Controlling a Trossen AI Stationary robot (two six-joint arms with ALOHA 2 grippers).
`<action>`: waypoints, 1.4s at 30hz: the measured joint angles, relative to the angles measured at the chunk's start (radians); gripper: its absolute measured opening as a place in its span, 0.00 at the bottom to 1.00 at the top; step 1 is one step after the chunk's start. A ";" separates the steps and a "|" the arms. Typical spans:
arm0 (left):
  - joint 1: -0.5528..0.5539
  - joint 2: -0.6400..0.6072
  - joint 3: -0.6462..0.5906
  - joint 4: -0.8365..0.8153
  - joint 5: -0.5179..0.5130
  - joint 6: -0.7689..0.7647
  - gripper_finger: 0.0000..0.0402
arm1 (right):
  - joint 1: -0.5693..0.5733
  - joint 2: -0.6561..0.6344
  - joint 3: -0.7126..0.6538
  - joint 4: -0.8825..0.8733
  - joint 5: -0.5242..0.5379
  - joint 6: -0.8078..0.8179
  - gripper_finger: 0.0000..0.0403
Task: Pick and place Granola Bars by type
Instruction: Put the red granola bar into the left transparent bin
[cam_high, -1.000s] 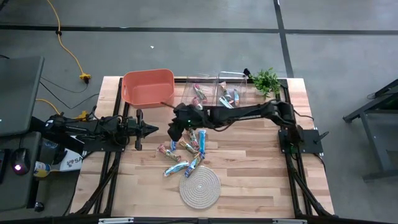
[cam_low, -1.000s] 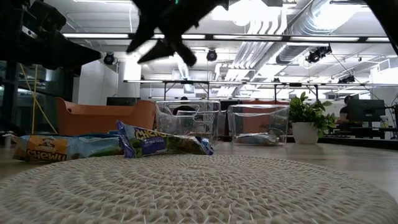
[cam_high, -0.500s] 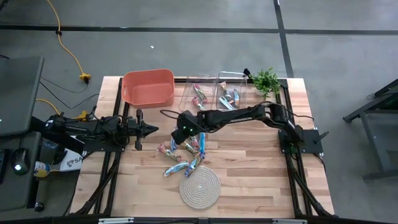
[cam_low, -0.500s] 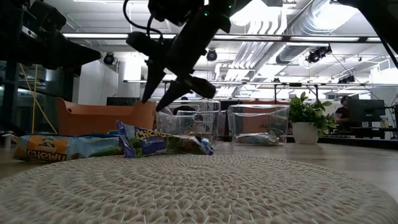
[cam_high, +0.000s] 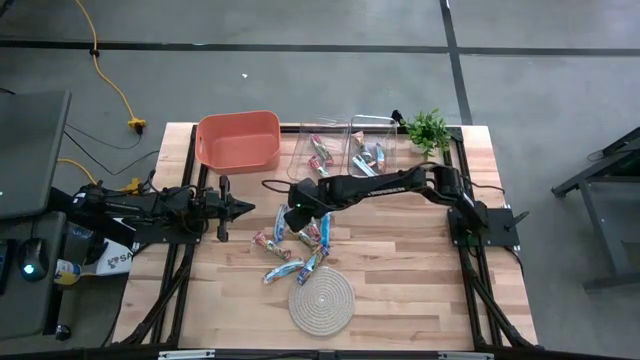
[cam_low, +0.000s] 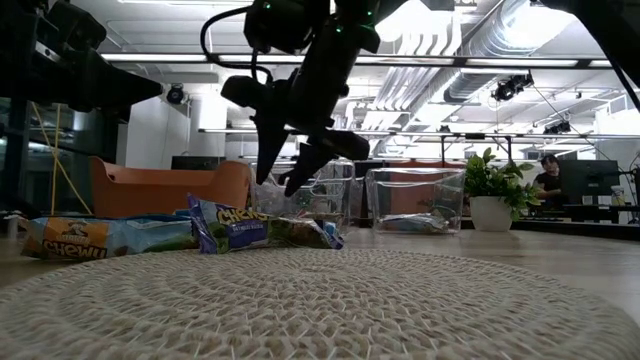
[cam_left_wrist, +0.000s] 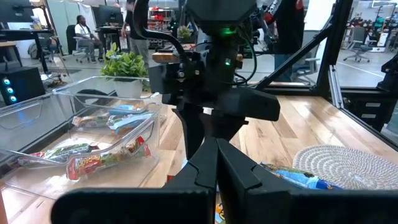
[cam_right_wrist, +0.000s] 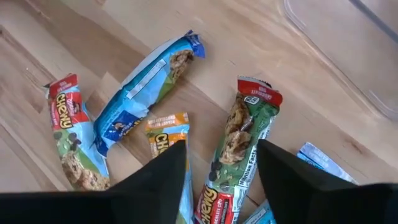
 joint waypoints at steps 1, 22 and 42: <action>0.000 0.000 0.000 0.000 0.000 0.000 0.00 | 0.000 0.000 0.000 0.000 0.000 0.000 0.49; 0.000 0.000 0.000 0.000 0.000 0.000 0.00 | -0.014 0.065 -0.001 0.021 0.013 -0.034 0.66; 0.000 0.000 0.000 0.000 0.000 0.000 0.00 | 0.001 0.057 0.001 0.007 0.024 -0.041 0.66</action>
